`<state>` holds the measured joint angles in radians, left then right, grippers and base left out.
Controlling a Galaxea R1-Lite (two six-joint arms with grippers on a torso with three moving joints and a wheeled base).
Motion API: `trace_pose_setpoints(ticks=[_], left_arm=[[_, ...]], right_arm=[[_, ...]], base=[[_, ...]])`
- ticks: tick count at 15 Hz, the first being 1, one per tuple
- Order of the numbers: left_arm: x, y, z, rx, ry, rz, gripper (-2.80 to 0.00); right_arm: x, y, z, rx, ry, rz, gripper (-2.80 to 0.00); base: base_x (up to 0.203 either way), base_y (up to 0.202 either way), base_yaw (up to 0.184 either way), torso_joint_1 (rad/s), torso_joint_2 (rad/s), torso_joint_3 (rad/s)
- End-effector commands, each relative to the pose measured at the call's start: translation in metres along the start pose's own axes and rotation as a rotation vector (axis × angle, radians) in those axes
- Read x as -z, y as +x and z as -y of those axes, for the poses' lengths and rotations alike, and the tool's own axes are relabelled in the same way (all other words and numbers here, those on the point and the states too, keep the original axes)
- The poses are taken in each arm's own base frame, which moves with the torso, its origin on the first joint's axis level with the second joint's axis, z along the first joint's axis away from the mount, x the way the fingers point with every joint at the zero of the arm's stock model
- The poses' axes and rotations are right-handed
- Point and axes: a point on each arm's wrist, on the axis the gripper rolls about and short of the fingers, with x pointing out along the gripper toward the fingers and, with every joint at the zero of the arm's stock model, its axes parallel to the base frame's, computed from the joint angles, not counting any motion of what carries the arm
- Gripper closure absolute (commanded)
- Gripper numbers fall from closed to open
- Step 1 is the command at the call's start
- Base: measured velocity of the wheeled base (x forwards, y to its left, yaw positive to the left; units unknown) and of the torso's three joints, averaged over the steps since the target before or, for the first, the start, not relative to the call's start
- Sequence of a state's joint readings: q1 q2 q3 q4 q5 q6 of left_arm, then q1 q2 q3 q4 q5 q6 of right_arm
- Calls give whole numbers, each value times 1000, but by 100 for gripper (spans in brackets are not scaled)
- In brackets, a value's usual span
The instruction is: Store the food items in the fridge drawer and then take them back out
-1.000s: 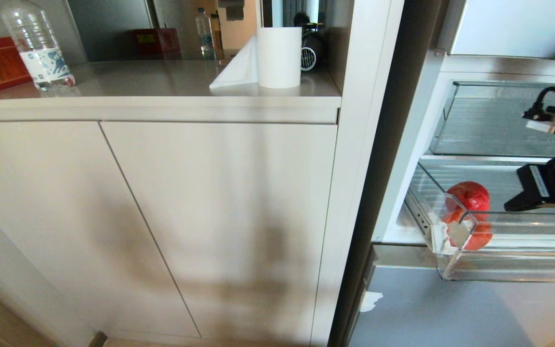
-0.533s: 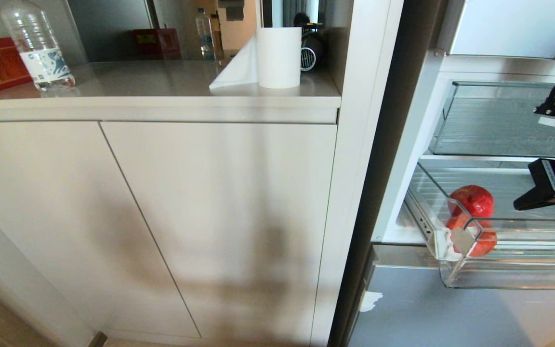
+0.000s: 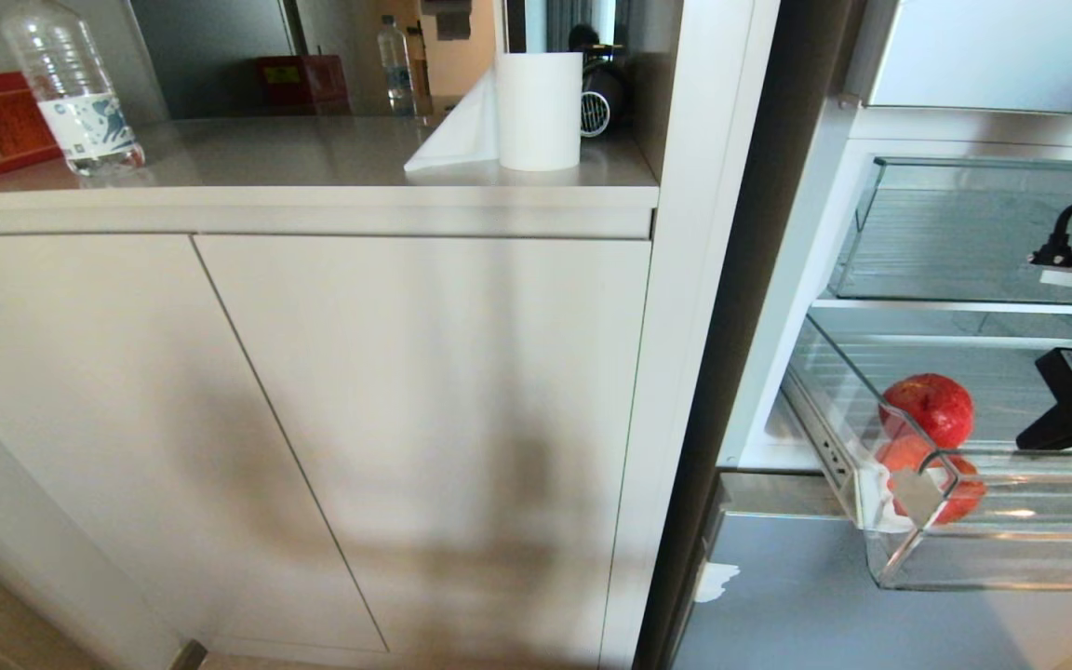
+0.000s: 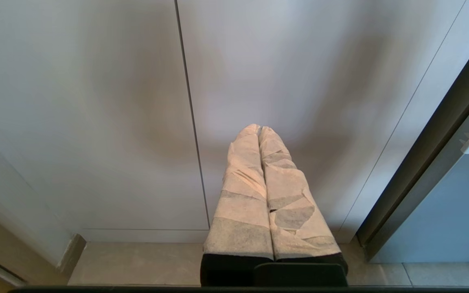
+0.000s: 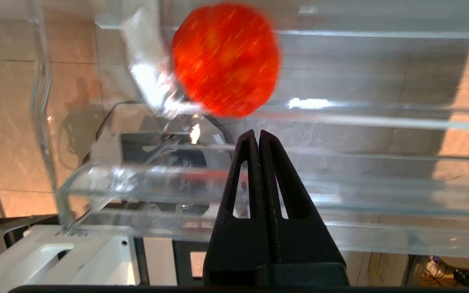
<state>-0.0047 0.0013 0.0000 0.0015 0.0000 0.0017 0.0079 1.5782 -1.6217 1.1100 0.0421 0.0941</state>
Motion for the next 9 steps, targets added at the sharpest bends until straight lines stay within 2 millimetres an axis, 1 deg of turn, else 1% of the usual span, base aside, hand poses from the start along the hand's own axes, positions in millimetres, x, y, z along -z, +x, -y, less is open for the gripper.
trace_pose_setpoints(ticks=[1, 3, 6, 8, 9], left_arm=[[0, 0, 0, 0, 0, 0, 0], [0, 0, 0, 0, 0, 0, 0], [0, 0, 0, 0, 0, 0, 0], [0, 0, 0, 0, 0, 0, 0], [0, 0, 0, 0, 0, 0, 0]], right_arm=[[6, -12, 2, 1, -1, 28, 0], [2, -7, 2, 2, 2, 28, 0], [-13, 12, 1, 13, 7, 43, 0], [-20, 25, 3, 19, 15, 23, 0], [-22, 29, 4, 22, 21, 19, 0]], base=[[0, 0, 0, 0, 0, 0], [0, 0, 0, 0, 0, 0], [0, 0, 0, 0, 0, 0], [0, 0, 0, 0, 0, 0], [0, 0, 0, 0, 0, 0]])
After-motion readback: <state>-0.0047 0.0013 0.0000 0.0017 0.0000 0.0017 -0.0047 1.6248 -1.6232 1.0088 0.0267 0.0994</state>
